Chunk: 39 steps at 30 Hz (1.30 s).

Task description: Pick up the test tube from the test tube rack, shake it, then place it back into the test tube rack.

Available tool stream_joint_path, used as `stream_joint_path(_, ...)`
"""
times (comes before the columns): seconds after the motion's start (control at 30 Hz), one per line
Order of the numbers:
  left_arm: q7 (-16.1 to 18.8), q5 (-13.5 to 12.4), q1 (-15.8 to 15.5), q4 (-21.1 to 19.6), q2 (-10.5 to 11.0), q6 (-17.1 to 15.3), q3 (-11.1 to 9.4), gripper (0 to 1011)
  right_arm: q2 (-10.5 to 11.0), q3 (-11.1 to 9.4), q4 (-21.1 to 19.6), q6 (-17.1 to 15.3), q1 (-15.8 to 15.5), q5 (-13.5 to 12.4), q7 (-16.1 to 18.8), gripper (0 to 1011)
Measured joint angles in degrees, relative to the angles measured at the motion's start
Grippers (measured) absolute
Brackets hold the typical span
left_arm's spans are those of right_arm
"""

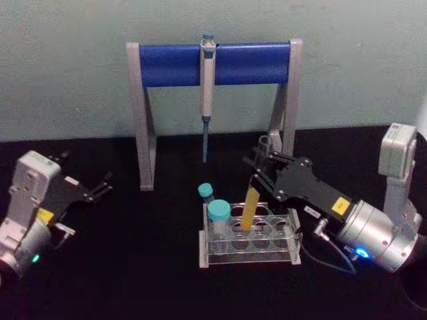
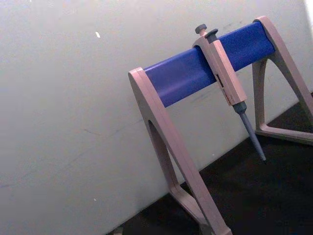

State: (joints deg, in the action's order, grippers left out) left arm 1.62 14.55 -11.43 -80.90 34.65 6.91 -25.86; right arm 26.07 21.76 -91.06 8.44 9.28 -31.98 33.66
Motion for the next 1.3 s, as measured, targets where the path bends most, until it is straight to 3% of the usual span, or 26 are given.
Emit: stream_joint_path(1.3, 0.0, 0.0, 0.0, 0.0, 0.0, 0.0, 0.0, 1001, -2.3, 3.2, 6.7, 0.4, 2.4, 3.9, -1.2, 235)
